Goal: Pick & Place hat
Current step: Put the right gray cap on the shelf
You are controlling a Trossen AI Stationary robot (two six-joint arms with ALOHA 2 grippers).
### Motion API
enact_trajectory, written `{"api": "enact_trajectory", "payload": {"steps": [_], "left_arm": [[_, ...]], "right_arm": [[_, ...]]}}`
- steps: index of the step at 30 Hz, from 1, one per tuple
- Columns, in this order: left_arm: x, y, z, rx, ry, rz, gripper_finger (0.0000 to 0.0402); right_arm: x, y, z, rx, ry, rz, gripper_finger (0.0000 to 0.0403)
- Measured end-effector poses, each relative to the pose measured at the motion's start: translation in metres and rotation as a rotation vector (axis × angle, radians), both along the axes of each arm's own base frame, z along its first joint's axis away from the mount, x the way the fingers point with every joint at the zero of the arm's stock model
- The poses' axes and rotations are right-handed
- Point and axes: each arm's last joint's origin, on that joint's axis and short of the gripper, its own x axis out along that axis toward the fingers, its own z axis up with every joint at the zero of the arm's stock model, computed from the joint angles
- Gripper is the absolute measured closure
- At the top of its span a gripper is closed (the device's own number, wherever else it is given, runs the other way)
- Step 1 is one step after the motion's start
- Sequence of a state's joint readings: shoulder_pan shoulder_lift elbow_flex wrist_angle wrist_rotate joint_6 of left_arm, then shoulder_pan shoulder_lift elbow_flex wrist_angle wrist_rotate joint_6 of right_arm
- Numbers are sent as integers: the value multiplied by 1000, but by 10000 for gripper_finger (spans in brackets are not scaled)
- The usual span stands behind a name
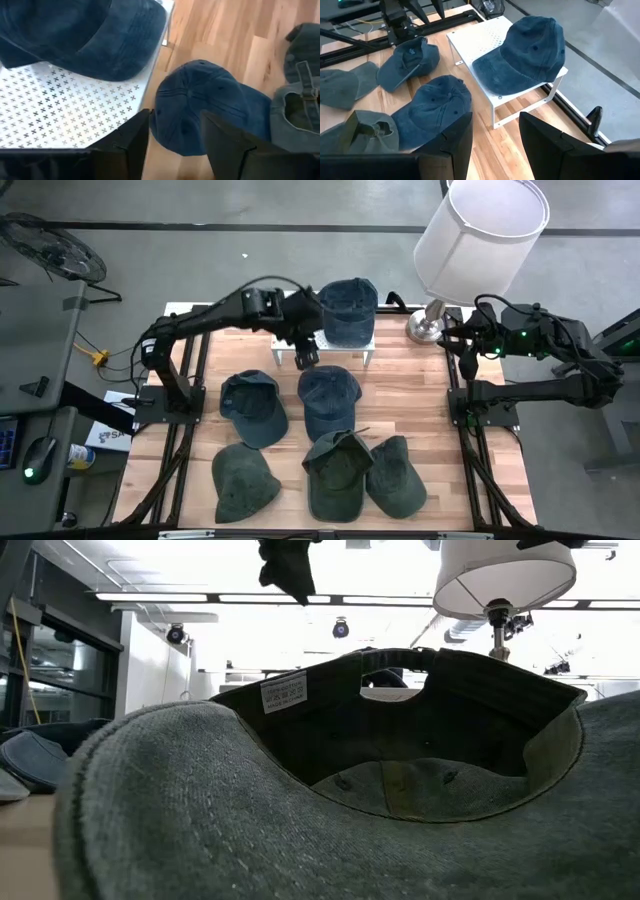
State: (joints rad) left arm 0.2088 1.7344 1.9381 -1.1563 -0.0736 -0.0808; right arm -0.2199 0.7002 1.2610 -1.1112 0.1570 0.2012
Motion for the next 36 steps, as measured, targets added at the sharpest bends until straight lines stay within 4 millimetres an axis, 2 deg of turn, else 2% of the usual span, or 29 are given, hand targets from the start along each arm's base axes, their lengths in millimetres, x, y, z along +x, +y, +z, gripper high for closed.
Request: {"api": "enact_trajectory", "payload": {"steps": [6, 16, 18, 25, 31, 36], "left_arm": [[1, -23, -5, 11, 48, -4, 231], [-6, -34, -41, -46, 144, -15, 231], [-7, -39, -46, -52, 104, -12, 231], [-34, -60, -57, -63, 29, -19, 232], [-65, -69, -58, -47, -30, -20, 232], [-94, -74, -56, -54, -68, -27, 232]], "right_arm": [[-1, 1, -2, 14, 20, 15, 249], [-1, 3, -6, 133, 33, 37, 249], [-1, 4, -8, 173, 53, 40, 249], [14, 3, -13, 315, 110, 62, 249], [40, 5, -22, 472, 203, 81, 249], [69, 16, -33, 541, 315, 120, 249]]}}
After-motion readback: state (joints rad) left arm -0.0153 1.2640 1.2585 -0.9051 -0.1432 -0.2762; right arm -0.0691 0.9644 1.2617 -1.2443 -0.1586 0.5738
